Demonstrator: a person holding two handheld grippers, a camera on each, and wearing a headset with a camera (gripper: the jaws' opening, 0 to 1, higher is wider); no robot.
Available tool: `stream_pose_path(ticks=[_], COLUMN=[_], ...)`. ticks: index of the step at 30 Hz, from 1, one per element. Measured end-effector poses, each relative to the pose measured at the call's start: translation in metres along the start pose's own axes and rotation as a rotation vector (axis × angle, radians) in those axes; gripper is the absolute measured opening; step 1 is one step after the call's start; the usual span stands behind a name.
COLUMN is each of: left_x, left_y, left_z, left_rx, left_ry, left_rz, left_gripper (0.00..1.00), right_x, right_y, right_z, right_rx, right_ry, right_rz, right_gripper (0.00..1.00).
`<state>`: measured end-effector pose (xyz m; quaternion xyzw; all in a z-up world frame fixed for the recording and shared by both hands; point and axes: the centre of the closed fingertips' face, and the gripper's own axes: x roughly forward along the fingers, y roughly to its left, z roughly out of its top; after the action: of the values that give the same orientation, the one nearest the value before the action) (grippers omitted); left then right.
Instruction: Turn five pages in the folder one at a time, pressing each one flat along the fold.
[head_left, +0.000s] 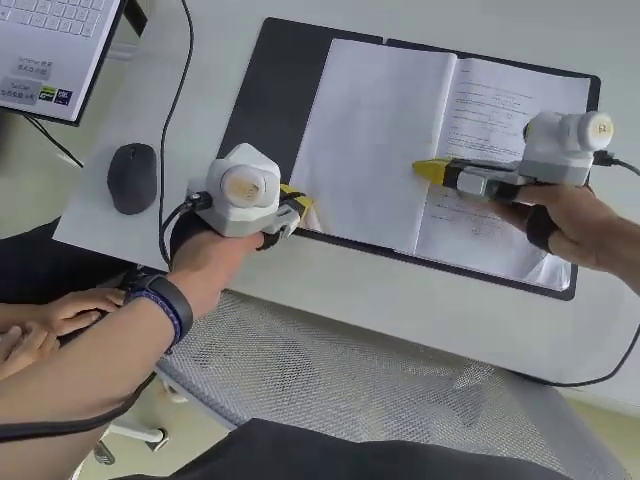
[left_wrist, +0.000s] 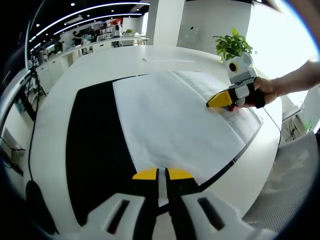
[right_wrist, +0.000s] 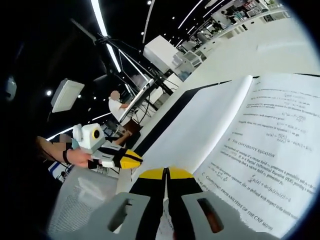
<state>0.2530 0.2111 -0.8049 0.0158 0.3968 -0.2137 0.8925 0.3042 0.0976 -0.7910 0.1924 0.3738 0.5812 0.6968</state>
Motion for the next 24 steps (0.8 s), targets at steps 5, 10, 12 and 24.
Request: stream_pose_path(ticks=[5,10,12,24], left_x=[0.000,0.001,0.001,0.004], left_y=[0.000,-0.001,-0.001,0.000], left_z=[0.000,0.000,0.000,0.000], left_rx=[0.002,0.005,0.006,0.009], left_ry=[0.000,0.001,0.000,-0.002], left_rz=[-0.001,0.000,0.000,-0.001], left_gripper=[0.02,0.02,0.02,0.02], right_x=[0.002,0.002,0.001,-0.001], right_y=[0.027,0.052,0.058,0.063], right_z=[-0.030,-0.056,-0.063,-0.068], right_rx=[0.009,0.007,0.018,0.053], right_ry=[0.046,0.089,0.089,0.072], right_rz=[0.055,0.094,0.101,0.102], right_gripper=[0.00,0.00,0.00,0.00])
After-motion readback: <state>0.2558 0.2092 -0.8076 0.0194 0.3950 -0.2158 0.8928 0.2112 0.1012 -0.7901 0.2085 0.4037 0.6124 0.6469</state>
